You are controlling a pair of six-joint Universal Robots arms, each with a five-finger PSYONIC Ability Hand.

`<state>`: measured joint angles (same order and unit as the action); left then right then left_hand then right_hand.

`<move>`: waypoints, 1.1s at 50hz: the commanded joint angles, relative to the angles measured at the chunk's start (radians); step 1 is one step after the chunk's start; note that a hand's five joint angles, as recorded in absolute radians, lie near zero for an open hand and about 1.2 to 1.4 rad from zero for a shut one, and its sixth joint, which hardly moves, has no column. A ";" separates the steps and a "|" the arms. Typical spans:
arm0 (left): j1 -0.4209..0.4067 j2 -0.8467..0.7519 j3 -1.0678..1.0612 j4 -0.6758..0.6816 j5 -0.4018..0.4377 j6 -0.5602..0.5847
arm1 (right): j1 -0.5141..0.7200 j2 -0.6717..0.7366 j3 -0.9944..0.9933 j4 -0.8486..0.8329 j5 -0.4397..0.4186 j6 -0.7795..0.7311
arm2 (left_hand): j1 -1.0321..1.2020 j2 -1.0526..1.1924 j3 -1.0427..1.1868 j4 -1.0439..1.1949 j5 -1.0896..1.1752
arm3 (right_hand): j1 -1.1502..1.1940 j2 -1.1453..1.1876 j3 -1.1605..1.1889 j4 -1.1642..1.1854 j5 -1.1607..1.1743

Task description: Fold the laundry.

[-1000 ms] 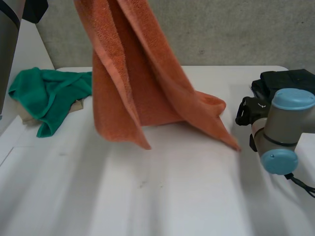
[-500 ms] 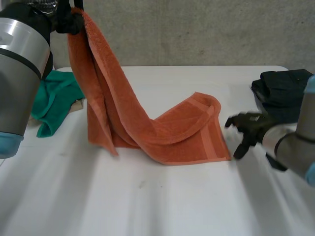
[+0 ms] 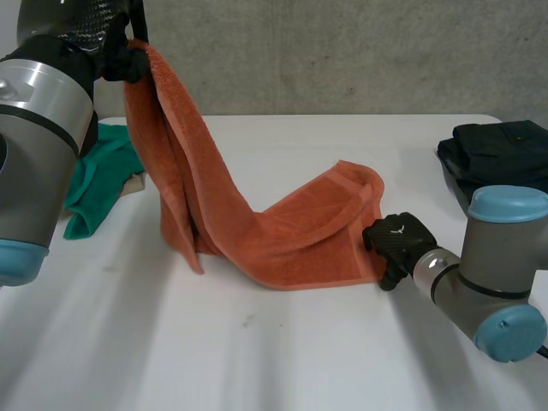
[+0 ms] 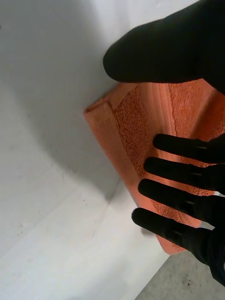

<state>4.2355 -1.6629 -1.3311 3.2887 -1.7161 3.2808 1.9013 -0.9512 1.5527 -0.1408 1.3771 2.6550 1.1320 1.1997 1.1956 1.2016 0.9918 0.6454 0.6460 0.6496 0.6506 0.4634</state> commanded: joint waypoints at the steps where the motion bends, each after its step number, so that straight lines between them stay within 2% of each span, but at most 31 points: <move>1: 0.000 -0.003 0.001 0.002 0.001 0.000 | -0.001 0.043 -0.048 -0.026 0.017 0.000 | 0.264 0.197 0.201 0.195 0.230 | 0.173 0.173 0.169 0.168 0.181; 21: 0.000 -0.006 -0.002 0.000 0.001 0.000 | 0.001 0.143 -0.244 -0.025 0.019 0.005 | 0.264 0.197 0.201 0.195 0.230 | 0.212 0.211 0.207 0.206 0.219; 24: 0.000 -0.006 -0.005 0.002 0.001 0.000 | 0.001 0.167 -0.275 -0.026 0.014 0.002 | 0.264 0.197 0.201 0.195 0.230 | 0.457 0.457 0.453 0.452 0.465; 26: 0.000 -0.006 -0.005 0.000 0.001 0.002 | 0.001 0.173 -0.301 -0.028 0.016 0.000 | 0.264 0.197 0.201 0.195 0.230 | 0.750 0.749 0.746 0.745 0.757; 28: 0.001 -0.006 -0.006 0.000 0.001 0.002 | 0.001 0.157 -0.306 -0.028 0.014 0.000 | 0.264 0.197 0.201 0.195 0.230 | 0.751 0.750 0.747 0.746 0.758; 32: 0.023 -0.006 -0.008 -0.006 0.001 0.005 | -0.011 0.048 -0.298 -0.016 0.016 0.014 | 0.264 0.197 0.201 0.195 0.230 | 0.751 0.750 0.747 0.746 0.758; 34: 0.040 -0.003 -0.010 -0.014 0.001 0.008 | -0.011 -0.052 -0.281 0.013 0.019 0.007 | 0.264 0.197 0.201 0.195 0.230 | 0.751 0.750 0.747 0.746 0.758; 38: 0.104 0.020 -0.029 -0.043 0.004 0.014 | -0.044 -0.236 -0.269 0.170 0.010 -0.026 | 0.264 0.197 0.201 0.195 0.230 | 0.751 0.750 0.747 0.746 0.758; 41: 0.147 0.048 -0.037 -0.080 0.015 0.034 | -0.148 -0.383 -0.309 0.305 0.007 -0.096 | 0.264 0.197 0.201 0.195 0.230 | 0.751 0.750 0.747 0.746 0.758; 44: 0.221 0.074 -0.048 -0.135 0.073 0.089 | -0.240 -0.518 -0.362 0.418 0.011 -0.168 | 0.264 0.197 0.201 0.195 0.230 | 0.751 0.750 0.747 0.746 0.758; 46: 0.273 0.081 -0.065 -0.171 0.139 0.141 | -0.271 -0.563 -0.388 0.466 0.010 -0.188 | 0.264 0.197 0.201 0.195 0.230 | 0.751 0.750 0.747 0.746 0.758; 50: 0.313 0.080 -0.105 -0.225 0.239 0.238 | -0.285 -0.586 -0.415 0.567 0.005 -0.211 | 0.264 0.197 0.201 0.195 0.230 | 0.751 0.750 0.747 0.746 0.758; 53: 0.320 0.068 -0.147 -0.256 0.288 0.321 | -0.286 -0.568 -0.396 0.609 -0.010 -0.211 | 0.264 0.197 0.201 0.195 0.230 | 0.751 0.750 0.747 0.746 0.758; 55: 0.319 0.049 -0.171 -0.261 0.299 0.359 | -0.281 -0.500 -0.381 0.615 -0.009 -0.211 | 0.264 0.197 0.201 0.195 0.230 | 0.751 0.750 0.747 0.746 0.758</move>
<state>4.5402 -1.5846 -1.4334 3.0720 -1.4994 3.5063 1.6149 -1.5383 1.1495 0.4205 1.3793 2.4450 1.1320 1.1997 1.1956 1.2017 0.9918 1.1344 1.1802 1.1886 1.1977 0.9990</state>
